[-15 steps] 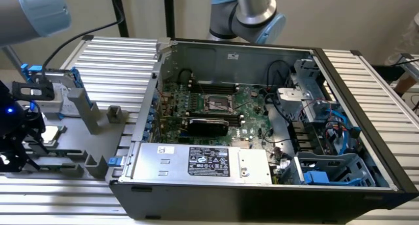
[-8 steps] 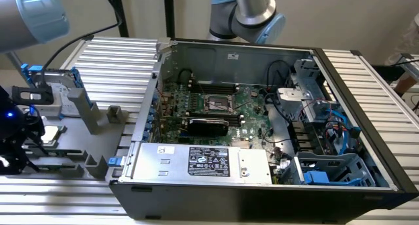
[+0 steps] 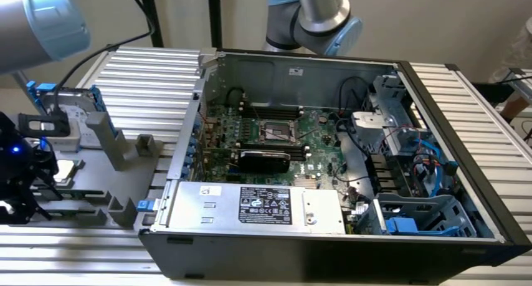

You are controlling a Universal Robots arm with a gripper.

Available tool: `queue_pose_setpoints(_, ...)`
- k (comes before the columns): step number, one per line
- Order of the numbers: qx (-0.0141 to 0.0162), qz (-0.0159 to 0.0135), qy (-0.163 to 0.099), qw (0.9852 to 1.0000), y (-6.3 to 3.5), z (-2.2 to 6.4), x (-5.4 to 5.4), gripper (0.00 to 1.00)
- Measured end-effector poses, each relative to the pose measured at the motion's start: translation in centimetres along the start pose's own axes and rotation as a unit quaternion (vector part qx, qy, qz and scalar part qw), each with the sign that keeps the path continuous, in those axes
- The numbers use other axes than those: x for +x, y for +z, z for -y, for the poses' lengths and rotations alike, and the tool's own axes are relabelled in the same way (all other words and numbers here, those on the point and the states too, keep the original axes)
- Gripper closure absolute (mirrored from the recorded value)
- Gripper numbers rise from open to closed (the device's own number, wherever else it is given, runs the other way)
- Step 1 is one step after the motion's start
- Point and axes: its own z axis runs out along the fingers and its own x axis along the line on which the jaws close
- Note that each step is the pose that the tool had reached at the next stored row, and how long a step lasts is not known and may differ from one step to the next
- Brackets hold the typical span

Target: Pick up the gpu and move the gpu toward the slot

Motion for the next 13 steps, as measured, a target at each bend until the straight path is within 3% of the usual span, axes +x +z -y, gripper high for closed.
queue_pose_setpoints(6, -0.0013, 0.0034, -0.001, 1.0000, 0.39, 0.00, -0.07, 0.58)
queue_pose_setpoints(13, -0.0019, 0.0036, -0.001, 1.0000, 0.43, -0.01, -0.09, 0.58)
